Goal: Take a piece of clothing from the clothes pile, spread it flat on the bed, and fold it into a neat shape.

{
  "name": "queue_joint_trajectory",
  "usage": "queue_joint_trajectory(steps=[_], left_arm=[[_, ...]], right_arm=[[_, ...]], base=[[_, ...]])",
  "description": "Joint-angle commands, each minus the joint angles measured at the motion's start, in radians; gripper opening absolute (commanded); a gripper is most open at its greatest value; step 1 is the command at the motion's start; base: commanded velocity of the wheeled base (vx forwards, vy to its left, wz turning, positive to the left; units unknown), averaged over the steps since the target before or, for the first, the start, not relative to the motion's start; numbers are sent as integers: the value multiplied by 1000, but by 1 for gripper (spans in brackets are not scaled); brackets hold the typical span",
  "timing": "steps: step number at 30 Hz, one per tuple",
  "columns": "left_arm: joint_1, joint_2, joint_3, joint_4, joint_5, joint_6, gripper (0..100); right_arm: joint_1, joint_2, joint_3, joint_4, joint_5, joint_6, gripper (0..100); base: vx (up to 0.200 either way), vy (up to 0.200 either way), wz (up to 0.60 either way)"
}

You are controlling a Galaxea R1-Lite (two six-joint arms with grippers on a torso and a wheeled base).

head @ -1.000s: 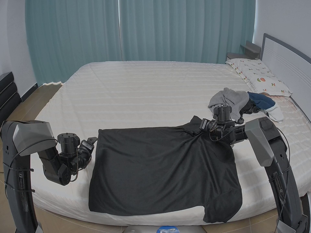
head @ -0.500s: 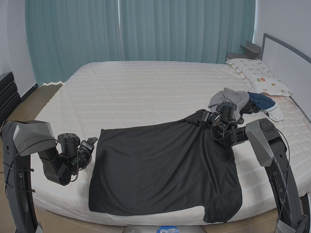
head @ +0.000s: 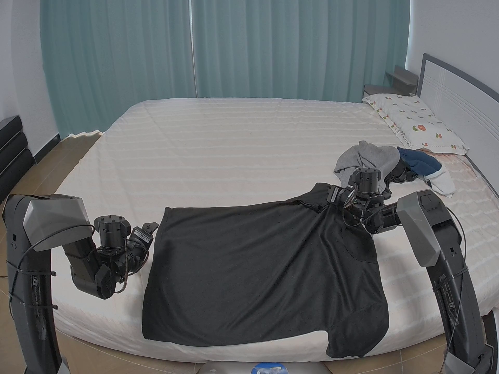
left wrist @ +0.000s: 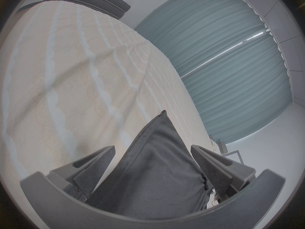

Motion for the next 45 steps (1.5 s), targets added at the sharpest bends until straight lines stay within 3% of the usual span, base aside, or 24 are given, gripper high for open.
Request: queue_joint_trajectory(steps=[1,6,10,11,20,21,23,24,26,27,28,29,31,32,35,40,45], left_arm=[[0,2,0,-1,0,0,100],[0,2,0,-1,0,0,100],[0,2,0,-1,0,0,100],[0,2,0,-1,0,-2,100],[1,-7,28,-1,-14,-5,100],[1,-7,28,-1,-14,-5,100],[1,-9,28,-1,-14,-5,100],[1,-12,29,-1,-15,-5,100],[1,-15,31,-1,-15,-5,100],[1,-29,60,-1,-21,-5,100],[1,-29,60,-1,-21,-5,100],[6,-60,95,-1,-72,-5,100],[9,-79,113,-1,-103,-5,100],[14,-121,166,2,-179,-2,100],[15,-159,227,10,-253,39,100],[15,-156,271,4,-267,127,100],[15,-156,273,2,-267,130,100]], right_arm=[[-5,37,0,0,0,0,100],[-5,23,0,15,-17,9,100],[1,-37,0,46,-52,106,100],[2,-75,6,75,-53,170,100],[-36,-333,383,104,-29,213,100],[-53,-397,483,104,8,215,100],[-58,-416,511,104,20,215,100],[-84,-519,686,104,98,213,100],[-91,-542,722,104,118,211,100],[-122,-626,854,104,195,207,100],[-122,-626,854,104,195,207,100],[-151,-681,959,104,247,199,100],[-166,-703,999,104,263,199,100],[-194,-753,1089,101,296,199,100],[-228,-799,1216,84,359,175,100],[-263,-802,1391,3,385,66,100],[-272,-747,1494,-134,457,61,100]], base=[[0,0,0],[0,0,0],[0,0,0],[0,0,0],[0,0,0],[0,0,0],[0,0,0],[0,0,0],[0,0,0],[0,0,0],[0,0,0],[0,0,0],[0,0,0],[0,0,0],[0,0,0],[0,0,0],[0,0,0]])
